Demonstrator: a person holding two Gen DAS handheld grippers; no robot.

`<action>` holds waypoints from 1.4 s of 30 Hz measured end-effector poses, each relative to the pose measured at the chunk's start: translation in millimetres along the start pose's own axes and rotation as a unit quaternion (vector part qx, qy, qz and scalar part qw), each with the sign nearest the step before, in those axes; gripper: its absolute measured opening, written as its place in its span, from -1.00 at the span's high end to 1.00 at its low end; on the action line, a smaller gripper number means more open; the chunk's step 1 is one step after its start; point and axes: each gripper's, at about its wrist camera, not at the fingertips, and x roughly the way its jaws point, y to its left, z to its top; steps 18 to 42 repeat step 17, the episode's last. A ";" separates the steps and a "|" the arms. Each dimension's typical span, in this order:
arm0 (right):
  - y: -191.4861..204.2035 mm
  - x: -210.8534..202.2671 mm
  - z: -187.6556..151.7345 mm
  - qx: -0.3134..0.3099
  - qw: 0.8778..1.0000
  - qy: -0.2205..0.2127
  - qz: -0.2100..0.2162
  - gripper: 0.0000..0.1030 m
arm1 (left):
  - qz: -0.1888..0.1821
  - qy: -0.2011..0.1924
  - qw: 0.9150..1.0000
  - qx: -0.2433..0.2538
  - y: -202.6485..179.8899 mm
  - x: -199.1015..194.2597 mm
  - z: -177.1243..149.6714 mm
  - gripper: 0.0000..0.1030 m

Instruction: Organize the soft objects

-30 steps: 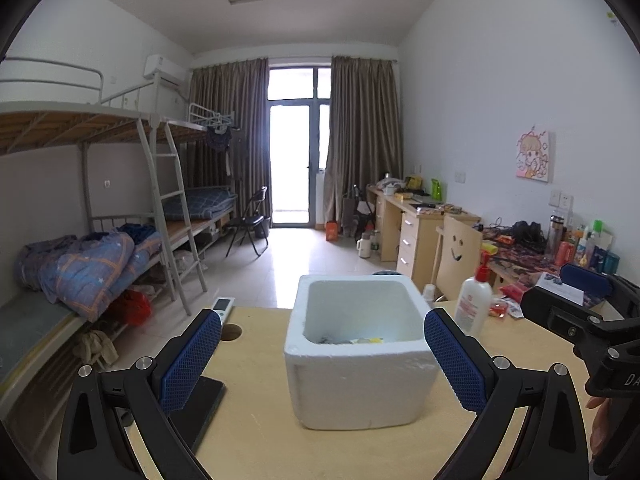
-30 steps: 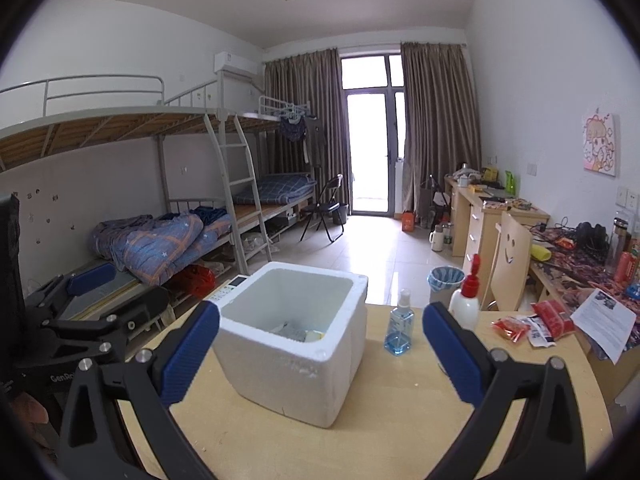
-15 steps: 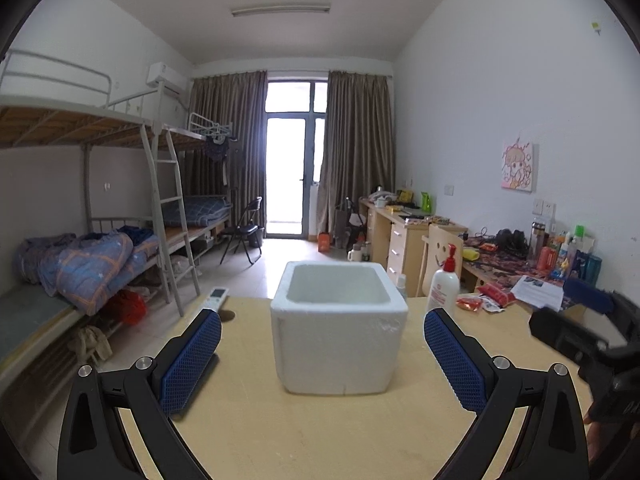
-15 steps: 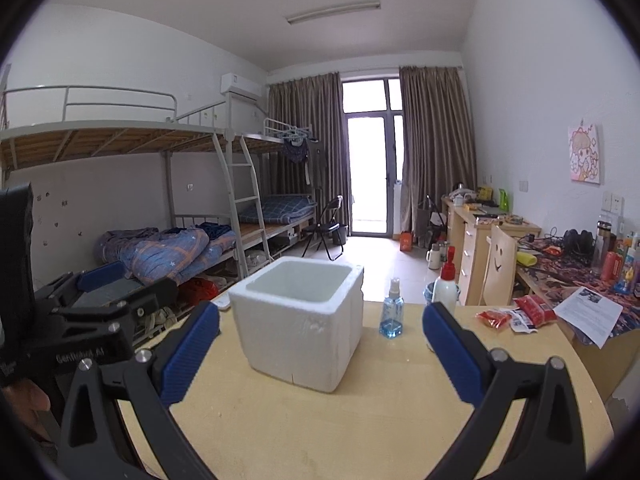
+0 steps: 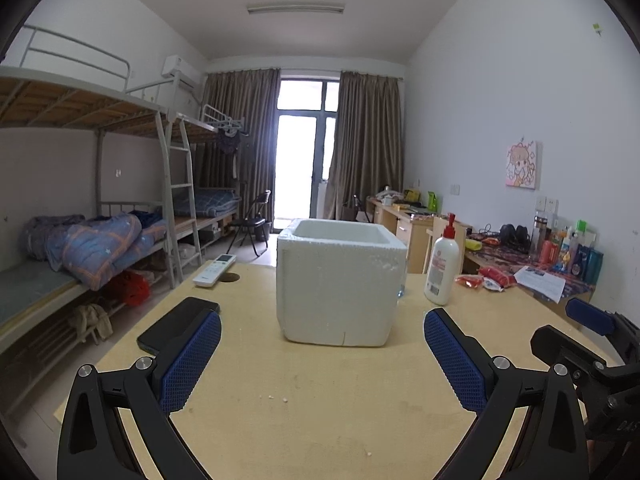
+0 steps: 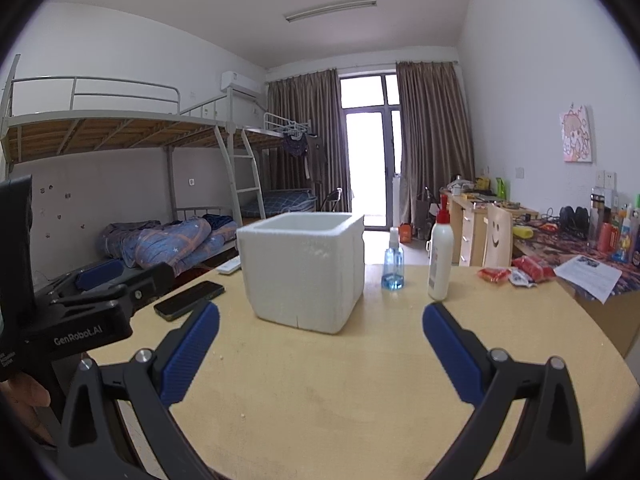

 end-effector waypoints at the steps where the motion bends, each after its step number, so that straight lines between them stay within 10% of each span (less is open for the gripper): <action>1: -0.1 -0.5 0.8 0.001 1.000 0.001 -0.001 -0.99 | 0.000 -0.002 1.000 0.002 -0.7 -1.5 -0.7 -0.98; 42: -4.0 -2.2 -9.1 0.007 1.000 0.012 -0.004 -0.99 | -0.002 0.007 1.000 0.008 1.0 -7.6 -8.1 -0.98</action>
